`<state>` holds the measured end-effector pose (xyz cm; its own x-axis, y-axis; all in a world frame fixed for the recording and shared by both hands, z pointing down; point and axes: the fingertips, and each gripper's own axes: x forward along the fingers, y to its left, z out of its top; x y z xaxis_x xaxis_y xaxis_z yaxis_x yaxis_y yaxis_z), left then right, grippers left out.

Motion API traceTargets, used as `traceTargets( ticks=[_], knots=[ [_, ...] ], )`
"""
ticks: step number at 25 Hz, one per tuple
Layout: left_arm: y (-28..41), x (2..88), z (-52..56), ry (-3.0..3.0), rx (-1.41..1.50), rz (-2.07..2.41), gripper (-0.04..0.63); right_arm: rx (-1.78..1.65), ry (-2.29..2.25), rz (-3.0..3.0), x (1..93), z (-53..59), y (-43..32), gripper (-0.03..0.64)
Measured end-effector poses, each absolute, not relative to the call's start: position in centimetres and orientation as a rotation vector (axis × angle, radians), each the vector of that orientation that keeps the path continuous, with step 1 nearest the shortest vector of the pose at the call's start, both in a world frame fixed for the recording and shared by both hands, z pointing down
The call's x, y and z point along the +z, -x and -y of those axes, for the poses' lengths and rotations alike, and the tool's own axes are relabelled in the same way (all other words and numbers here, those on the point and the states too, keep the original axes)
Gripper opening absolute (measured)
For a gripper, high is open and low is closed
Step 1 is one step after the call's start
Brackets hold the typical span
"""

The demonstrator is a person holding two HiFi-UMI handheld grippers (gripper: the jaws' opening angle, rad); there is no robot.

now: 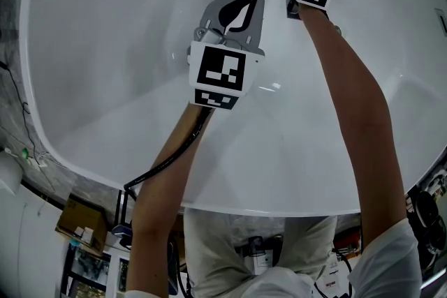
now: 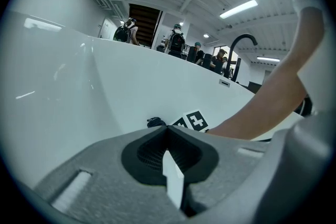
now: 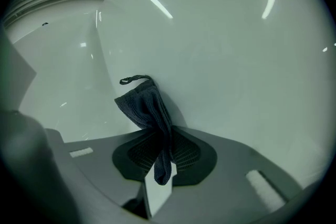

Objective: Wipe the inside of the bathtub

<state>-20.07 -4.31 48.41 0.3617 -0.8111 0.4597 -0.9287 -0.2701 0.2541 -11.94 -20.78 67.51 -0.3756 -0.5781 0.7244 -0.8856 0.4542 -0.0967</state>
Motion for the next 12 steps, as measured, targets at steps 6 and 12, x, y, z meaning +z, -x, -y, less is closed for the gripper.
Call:
traceTargets(
  ticks=[6,12],
  knots=[
    [16.6,48.4,5.0,-2.187,0.336,1.465,0.000,0.666,-1.260,2.040,68.1,20.9,7.0,0.055],
    [13.5,47.0,5.6,-2.215,0.338,1.434,0.000,0.669,-1.273,2.030,67.4,20.6,3.4,0.055]
  ],
)
